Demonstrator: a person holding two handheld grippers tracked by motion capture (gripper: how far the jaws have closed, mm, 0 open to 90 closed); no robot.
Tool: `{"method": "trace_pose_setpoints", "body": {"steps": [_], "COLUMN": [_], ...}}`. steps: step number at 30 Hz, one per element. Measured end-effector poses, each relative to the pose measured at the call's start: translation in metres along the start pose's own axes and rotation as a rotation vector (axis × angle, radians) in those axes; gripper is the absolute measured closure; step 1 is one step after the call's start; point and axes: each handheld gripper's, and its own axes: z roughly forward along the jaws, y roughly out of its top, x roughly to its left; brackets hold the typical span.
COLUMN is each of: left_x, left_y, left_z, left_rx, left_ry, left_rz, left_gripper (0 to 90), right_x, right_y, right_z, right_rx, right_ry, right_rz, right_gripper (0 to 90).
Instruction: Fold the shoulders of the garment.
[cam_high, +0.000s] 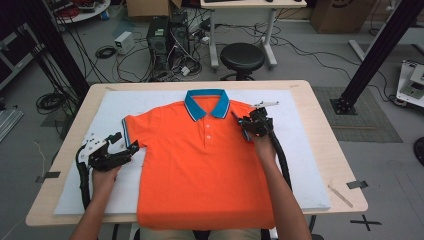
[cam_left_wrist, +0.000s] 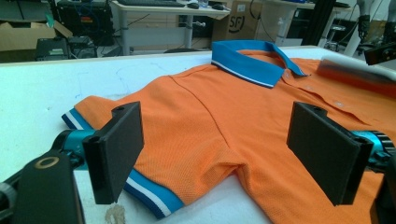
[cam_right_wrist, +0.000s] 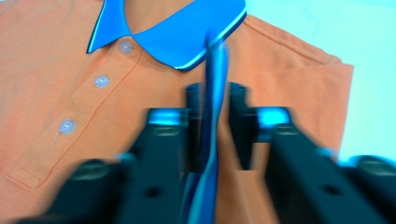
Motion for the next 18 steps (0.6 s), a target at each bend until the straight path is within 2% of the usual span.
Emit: {"method": "trace_pose_setpoints", "body": {"steps": [1, 2, 3, 5, 6, 7, 8, 9, 11, 12, 13, 14, 17, 18], "left_x": [0.0, 0.0, 0.0, 0.0, 0.0, 0.0, 0.0, 0.0, 0.0, 0.0, 0.0, 0.0, 0.0, 0.0], "left_y": [0.0, 0.0, 0.0, 0.0, 0.0, 0.0, 0.0, 0.0, 0.0, 0.0, 0.0, 0.0, 0.0, 0.0], "left_z": [0.0, 0.0, 0.0, 0.0, 0.0, 0.0, 0.0, 0.0, 0.0, 0.0, 0.0, 0.0, 0.0, 0.0], "left_rx": [0.0, 0.0, 0.0, -0.001, 0.0, 0.0, 0.0, 0.0, 0.001, 0.0, 0.0, 0.001, 0.0, 0.001], "left_ry": [0.0, 0.0, 0.0, 0.002, 0.002, 0.002, 0.002, 0.003, 0.002, 0.002, 0.002, 0.002, 0.001, 0.002], "left_rz": [0.0, 0.001, 0.001, 0.001, 0.002, 0.002, 0.002, 0.002, 0.003, 0.001, 0.001, -0.001, -0.003, -0.003], "left_gripper": [18.9, 18.8, 18.8, 18.9, 18.8, 18.8, 18.9, 18.9, 18.8, 18.9, 18.8, 18.9, 18.9, 18.8], "right_x": [0.0, 0.002, 0.002, 0.003, 0.006, 0.006, 0.011, 0.011, 0.015, 0.015, 0.015, 0.016, 0.015, 0.011], "right_y": [-0.001, -0.004, -0.005, -0.006, -0.008, -0.008, -0.01, -0.01, -0.011, -0.011, -0.011, -0.01, -0.009, -0.008], "right_z": [0.001, 0.001, 0.001, 0.003, 0.008, 0.008, 0.013, 0.013, 0.019, 0.021, 0.021, 0.021, 0.02, 0.017], "right_rx": [0.019, 0.051, 0.07, 0.091, 0.136, 0.136, 0.162, 0.162, 0.18, 0.173, 0.173, 0.17, 0.16, 0.11], "right_ry": [-0.005, -0.039, -0.047, -0.044, -0.015, -0.015, -0.036, -0.036, -0.074, -0.098, -0.098, -0.111, -0.096, -0.021], "right_rz": [-0.011, -0.048, -0.065, -0.08, -0.093, -0.093, -0.134, -0.134, -0.159, -0.178, -0.178, -0.201, -0.184, -0.118], "right_gripper": [64.1, 64.2, 64.1, 63.3, 61.8, 61.8, 63.1, 63.1, 71.7, 82.2, 82.2, 86.7, 87.5, 87.4]}}
